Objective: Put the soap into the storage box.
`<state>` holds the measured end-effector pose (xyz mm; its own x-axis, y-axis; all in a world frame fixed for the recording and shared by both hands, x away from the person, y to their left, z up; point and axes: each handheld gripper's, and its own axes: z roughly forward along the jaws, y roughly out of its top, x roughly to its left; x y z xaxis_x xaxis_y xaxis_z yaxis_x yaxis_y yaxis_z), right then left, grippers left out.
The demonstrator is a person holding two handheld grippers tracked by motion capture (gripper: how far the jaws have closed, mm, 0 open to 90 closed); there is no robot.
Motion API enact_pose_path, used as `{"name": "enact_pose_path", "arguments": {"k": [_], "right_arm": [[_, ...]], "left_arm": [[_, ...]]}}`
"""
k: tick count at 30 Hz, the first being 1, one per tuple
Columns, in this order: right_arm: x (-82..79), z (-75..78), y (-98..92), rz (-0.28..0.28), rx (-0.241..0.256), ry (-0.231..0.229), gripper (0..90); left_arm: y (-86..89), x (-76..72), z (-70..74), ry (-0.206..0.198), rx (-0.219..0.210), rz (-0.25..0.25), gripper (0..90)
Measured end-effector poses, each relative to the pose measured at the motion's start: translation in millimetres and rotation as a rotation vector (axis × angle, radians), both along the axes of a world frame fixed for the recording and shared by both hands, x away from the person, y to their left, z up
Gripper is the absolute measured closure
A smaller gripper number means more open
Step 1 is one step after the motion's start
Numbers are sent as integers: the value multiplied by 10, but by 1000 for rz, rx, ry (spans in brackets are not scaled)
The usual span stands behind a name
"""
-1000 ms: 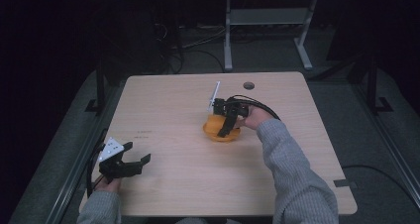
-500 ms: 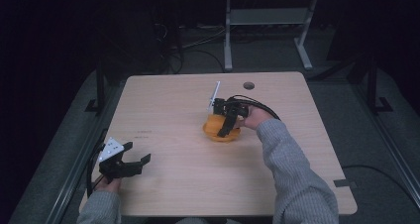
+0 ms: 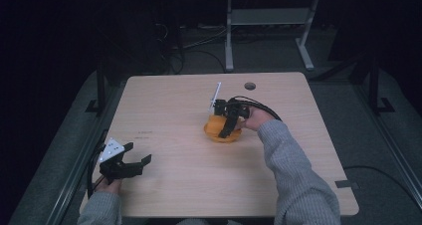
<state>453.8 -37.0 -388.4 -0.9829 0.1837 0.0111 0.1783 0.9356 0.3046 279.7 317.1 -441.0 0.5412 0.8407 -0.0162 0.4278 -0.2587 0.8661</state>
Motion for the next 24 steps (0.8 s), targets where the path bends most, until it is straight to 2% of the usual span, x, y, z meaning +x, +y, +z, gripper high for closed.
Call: {"name": "enact_pose_path", "arguments": {"k": [12, 13, 24], "right_arm": [[-2, 6, -17, -17, 7, 5, 175], [-5, 11, -18, -21, 9, 1, 173], [-27, 58, -41, -36, 29, -8, 167]], "left_arm": [[-1, 0, 1, 1, 5, -2, 136], [-9, -1, -2, -2, -7, 0, 136], [-6, 1, -2, -1, -2, -1, 136]]}}
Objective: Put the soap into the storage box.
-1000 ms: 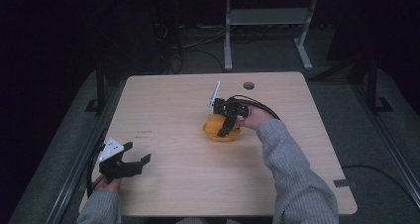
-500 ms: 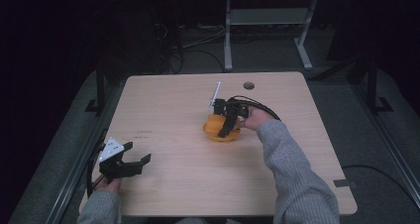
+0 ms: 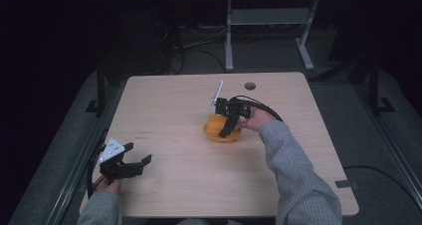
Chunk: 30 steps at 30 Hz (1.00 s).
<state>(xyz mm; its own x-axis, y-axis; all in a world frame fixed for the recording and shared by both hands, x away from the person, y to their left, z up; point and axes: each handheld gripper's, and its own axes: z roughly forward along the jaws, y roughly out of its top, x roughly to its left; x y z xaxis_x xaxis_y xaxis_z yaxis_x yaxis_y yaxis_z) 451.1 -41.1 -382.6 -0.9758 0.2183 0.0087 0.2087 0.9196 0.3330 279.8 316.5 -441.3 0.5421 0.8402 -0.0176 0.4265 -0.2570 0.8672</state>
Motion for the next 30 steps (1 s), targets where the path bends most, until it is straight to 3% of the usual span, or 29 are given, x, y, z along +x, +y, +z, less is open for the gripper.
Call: {"name": "enact_pose_path", "arguments": {"k": [13, 30], "right_arm": [[-41, 122, -93, -15, 45, -22, 168], [-127, 255, -345, -76, 94, -41, 173]], "left_arm": [[-3, 0, -1, 1, 3, -1, 136], [-13, -1, -11, 7, 9, -2, 136]]}}
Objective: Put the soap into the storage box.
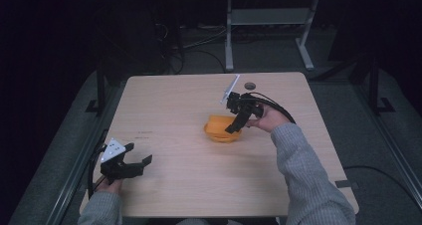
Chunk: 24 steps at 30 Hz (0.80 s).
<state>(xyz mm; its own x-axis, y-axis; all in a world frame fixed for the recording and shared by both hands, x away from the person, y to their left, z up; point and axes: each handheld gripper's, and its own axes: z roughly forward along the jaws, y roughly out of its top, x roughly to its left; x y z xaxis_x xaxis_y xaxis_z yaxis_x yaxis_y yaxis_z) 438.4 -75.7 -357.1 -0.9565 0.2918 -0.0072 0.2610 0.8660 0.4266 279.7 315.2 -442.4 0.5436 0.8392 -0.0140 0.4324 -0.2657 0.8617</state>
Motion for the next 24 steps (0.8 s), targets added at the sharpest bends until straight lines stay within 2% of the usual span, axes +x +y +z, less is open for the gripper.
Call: {"name": "enact_pose_path", "arguments": {"k": [13, 24], "right_arm": [[-76, 8, -172, -29, 20, -6, 181], [-169, -59, -360, -62, 37, 5, 182]], "left_arm": [[1, 2, -2, 1, -1, 1, 136], [-5, -3, -3, 5, 4, 2, 136]]}}
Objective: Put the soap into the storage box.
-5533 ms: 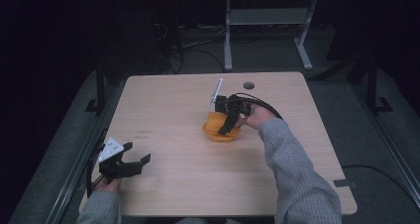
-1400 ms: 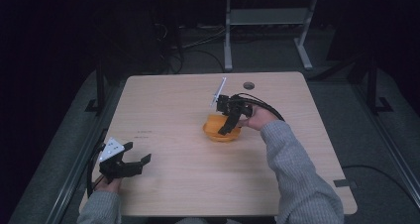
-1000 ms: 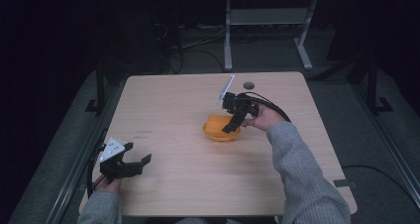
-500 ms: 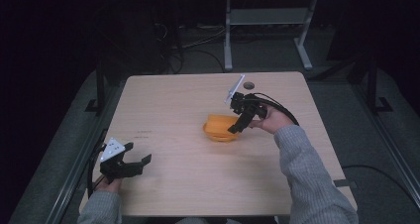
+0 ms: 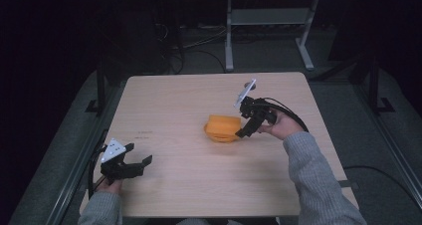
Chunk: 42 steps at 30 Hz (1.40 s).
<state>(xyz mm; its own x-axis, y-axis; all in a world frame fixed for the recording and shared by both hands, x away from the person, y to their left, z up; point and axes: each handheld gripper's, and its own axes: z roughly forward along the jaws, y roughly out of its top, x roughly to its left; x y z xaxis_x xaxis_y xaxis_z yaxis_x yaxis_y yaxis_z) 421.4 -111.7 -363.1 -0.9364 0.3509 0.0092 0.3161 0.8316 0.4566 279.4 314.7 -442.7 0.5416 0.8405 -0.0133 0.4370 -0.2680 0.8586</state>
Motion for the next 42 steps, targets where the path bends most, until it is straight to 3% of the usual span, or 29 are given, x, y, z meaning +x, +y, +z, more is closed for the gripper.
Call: {"name": "enact_pose_path", "arguments": {"k": [14, 22, 34, 42], "right_arm": [[-73, -66, -214, -44, 7, 16, 174], [-123, -109, -339, -71, 35, 20, 177], [-188, -107, -385, -87, 27, 18, 171], [-266, -245, -518, -119, 41, 40, 171]], "left_arm": [[-10, -2, -10, 1, -4, 3, 136], [-12, 2, -13, -1, 1, 1, 136], [-12, 0, -12, -1, 0, 2, 136], [-14, 3, -15, -2, 5, 0, 136]]}}
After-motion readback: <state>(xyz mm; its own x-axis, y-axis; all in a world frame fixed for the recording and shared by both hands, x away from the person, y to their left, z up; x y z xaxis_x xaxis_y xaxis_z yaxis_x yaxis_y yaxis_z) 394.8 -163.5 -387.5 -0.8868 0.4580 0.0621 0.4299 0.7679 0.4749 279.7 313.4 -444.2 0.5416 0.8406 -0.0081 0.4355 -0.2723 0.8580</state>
